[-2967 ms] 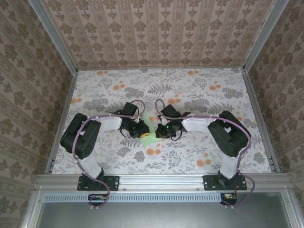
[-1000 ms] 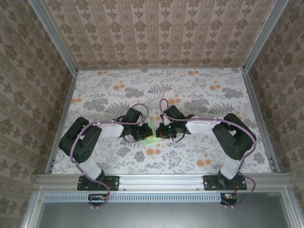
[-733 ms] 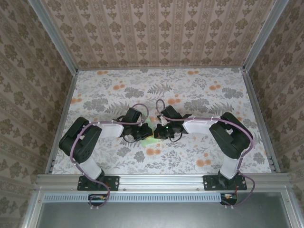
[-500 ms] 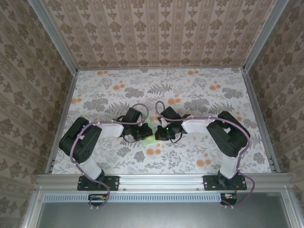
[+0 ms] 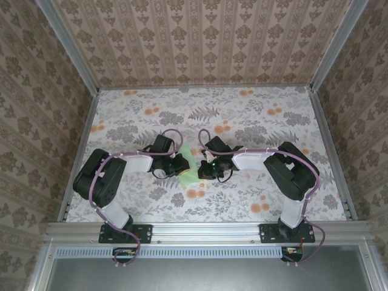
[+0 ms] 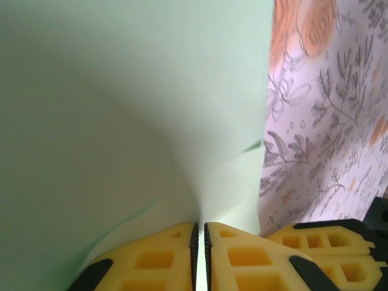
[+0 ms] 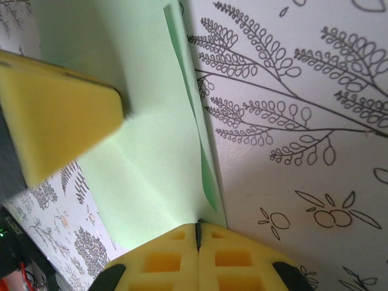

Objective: Fold a paper plane with a square sheet of paper (pick it up from the middle)
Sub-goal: Fold the triangle a second time at the center of the table.

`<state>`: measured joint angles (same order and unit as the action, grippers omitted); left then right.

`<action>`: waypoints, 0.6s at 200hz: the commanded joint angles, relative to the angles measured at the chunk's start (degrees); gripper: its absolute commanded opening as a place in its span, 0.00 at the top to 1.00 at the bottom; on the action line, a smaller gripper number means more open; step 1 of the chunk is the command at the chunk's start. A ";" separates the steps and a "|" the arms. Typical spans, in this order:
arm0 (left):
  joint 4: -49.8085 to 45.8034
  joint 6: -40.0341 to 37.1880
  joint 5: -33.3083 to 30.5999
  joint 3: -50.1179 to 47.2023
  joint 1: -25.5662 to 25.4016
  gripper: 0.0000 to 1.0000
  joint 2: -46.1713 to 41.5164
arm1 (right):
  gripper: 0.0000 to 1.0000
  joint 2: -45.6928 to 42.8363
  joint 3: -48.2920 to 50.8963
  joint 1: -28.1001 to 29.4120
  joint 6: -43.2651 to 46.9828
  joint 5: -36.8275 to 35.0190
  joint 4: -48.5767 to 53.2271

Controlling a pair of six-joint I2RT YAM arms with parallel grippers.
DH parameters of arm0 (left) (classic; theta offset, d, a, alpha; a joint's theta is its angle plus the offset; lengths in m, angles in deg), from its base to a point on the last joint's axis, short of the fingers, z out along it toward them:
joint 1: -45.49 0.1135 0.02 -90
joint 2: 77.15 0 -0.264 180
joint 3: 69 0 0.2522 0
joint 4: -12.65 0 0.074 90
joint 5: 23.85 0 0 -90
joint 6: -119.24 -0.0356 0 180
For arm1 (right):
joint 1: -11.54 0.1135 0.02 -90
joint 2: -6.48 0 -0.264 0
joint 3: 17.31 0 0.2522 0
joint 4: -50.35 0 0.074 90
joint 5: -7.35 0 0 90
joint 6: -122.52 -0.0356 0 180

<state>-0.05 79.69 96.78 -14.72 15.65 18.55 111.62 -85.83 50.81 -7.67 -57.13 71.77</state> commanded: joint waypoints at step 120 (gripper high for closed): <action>-5.19 -9.35 3.92 -1.97 12.01 0.82 -8.67 | 1.00 -2.47 6.84 -1.21 -3.24 -7.38 6.01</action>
<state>-2.63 72.85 99.91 -19.07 28.72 13.37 110.13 -83.56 50.57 -8.41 -57.63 70.50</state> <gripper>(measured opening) 0.178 0.048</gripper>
